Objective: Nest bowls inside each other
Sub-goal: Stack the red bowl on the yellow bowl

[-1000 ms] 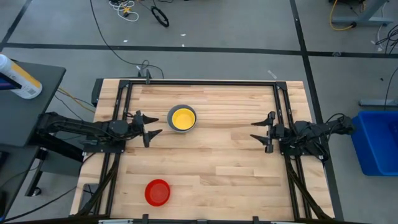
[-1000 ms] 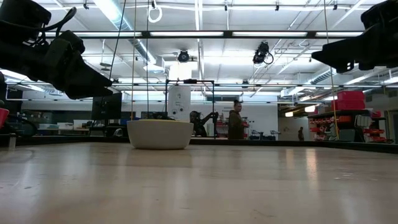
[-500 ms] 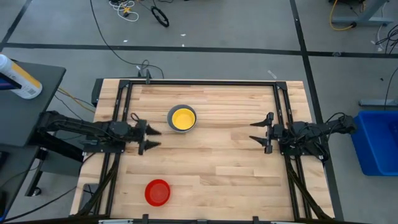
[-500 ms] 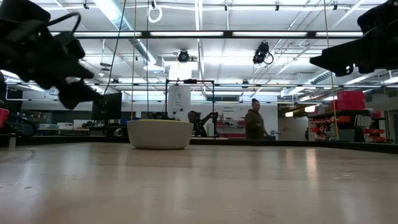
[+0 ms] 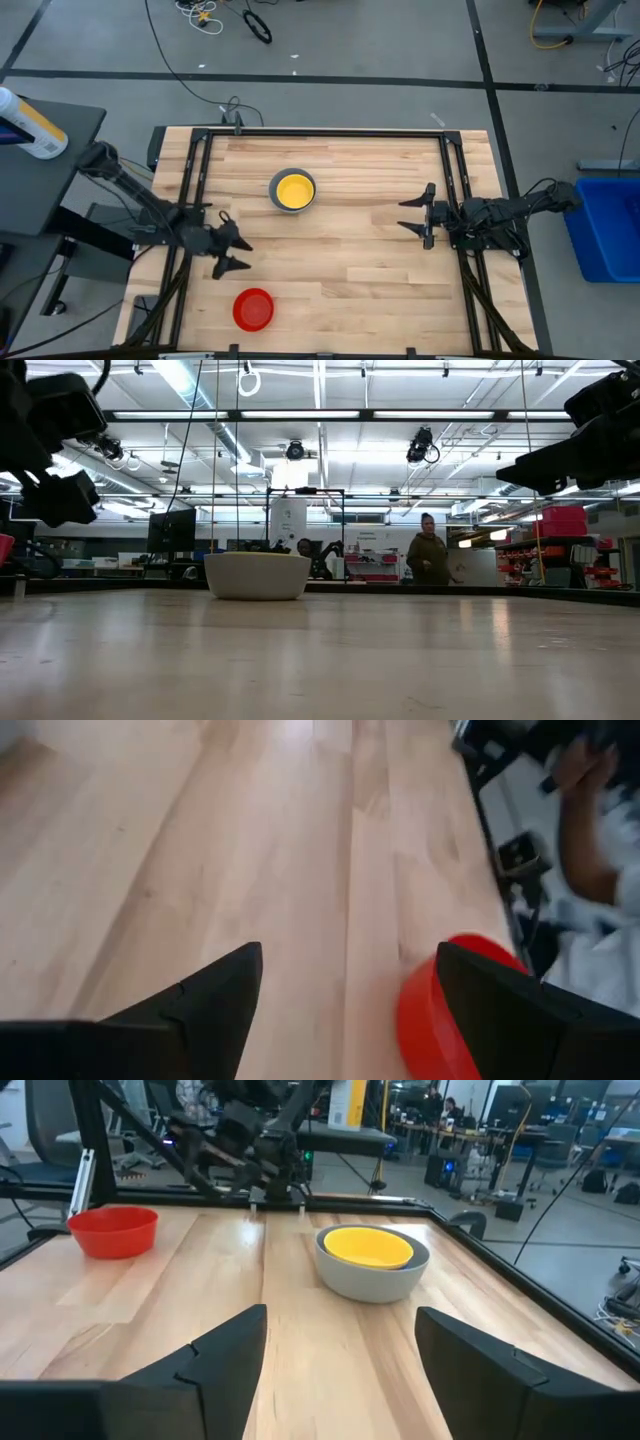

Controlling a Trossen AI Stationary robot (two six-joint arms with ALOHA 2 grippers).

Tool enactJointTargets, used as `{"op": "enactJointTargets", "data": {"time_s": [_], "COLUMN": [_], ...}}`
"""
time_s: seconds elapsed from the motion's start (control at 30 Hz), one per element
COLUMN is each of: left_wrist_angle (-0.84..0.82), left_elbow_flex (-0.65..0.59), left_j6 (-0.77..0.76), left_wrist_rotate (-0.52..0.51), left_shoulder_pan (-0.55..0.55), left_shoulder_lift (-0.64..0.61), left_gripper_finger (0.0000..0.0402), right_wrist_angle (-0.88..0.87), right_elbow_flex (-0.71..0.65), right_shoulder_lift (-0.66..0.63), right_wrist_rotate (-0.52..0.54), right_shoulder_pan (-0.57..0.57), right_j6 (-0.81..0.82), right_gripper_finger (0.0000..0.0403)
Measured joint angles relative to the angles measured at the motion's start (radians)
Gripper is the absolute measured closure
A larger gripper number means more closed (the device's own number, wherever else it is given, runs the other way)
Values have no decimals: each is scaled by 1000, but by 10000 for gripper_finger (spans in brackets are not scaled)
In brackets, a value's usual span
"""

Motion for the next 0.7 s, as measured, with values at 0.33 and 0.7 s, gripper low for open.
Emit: {"op": "enactJointTargets", "data": {"time_s": [0.33,0.7], "left_wrist_angle": [-132,-194], "left_elbow_flex": [291,461], "left_j6": [-128,-120], "left_wrist_rotate": [1,71], "left_shoulder_pan": [-138,-140], "left_shoulder_lift": [485,730], "left_gripper_finger": [95,96], "right_wrist_angle": [0,0], "right_elbow_flex": [0,0], "right_shoulder_lift": [0,0], "right_wrist_rotate": [0,0], "right_shoulder_pan": [0,0], "right_j6": [0,8], "right_gripper_finger": [163,181]}}
